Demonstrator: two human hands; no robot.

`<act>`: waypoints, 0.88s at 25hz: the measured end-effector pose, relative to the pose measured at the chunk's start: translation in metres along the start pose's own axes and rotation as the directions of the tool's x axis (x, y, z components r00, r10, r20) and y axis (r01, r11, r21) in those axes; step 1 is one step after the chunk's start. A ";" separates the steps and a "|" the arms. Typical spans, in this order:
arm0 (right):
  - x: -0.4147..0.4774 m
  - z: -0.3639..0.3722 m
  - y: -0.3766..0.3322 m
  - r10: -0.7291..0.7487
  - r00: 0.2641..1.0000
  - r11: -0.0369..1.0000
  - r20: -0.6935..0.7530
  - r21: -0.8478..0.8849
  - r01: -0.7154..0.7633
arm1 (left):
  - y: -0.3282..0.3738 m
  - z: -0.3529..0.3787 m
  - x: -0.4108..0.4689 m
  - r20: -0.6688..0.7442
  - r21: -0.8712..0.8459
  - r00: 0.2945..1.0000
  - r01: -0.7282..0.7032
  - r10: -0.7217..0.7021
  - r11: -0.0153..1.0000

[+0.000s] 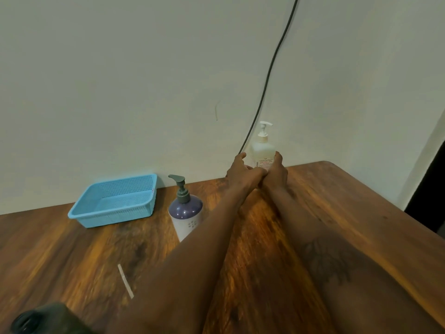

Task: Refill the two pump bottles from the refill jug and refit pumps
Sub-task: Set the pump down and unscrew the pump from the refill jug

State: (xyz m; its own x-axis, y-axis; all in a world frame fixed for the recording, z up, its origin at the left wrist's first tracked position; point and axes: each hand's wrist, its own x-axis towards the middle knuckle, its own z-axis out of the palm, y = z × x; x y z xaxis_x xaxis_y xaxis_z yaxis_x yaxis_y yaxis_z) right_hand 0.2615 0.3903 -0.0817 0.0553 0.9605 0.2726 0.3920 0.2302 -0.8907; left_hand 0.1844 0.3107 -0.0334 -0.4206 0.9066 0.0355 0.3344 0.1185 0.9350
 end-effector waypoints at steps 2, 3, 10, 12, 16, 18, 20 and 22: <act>0.007 0.002 -0.001 0.019 1.000 0.999 -0.001 0.037 -0.019 | -0.004 0.001 0.002 0.001 -0.008 1.000 0.009 -0.009 1.000; 0.011 0.002 -0.001 0.033 0.999 0.999 -0.002 0.017 -0.033 | -0.005 0.002 0.004 0.007 -0.013 1.000 0.013 -0.013 1.000; -0.009 -0.015 0.011 -0.066 0.996 0.986 -0.067 -0.156 0.055 | -0.005 0.000 -0.002 -0.011 -0.022 1.000 0.003 -0.004 1.000; -0.035 -0.028 0.007 -0.126 0.989 0.979 -0.072 -0.172 0.112 | -0.003 -0.004 -0.013 -0.017 -0.029 1.000 -0.007 0.007 1.000; -0.096 -0.055 -0.016 -0.196 0.970 0.975 -0.141 -0.132 0.178 | 0.010 -0.020 -0.051 -0.003 -0.082 1.000 -0.024 0.023 0.996; -0.126 -0.068 -0.029 -0.231 0.959 0.971 -0.162 -0.106 0.216 | 0.017 -0.030 -0.078 0.004 -0.095 0.997 -0.081 0.082 0.992; -0.159 -0.081 -0.043 -0.247 0.953 0.968 -0.173 -0.090 0.235 | 0.021 -0.046 -0.107 0.001 -0.109 0.993 -0.117 0.117 0.987; -0.189 -0.091 -0.054 -0.267 0.949 0.963 -0.166 -0.091 0.255 | 0.022 -0.065 -0.133 0.012 -0.094 0.992 -0.121 0.123 0.988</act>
State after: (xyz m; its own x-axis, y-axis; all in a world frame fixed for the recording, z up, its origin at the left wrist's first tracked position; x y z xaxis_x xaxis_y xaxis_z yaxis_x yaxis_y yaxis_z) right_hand 0.3128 0.1820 -0.0520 0.0999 0.8245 0.5570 0.4749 0.4524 -0.7549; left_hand 0.1929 0.1663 0.0058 -0.3658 0.9192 0.1458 0.3023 -0.0308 0.9527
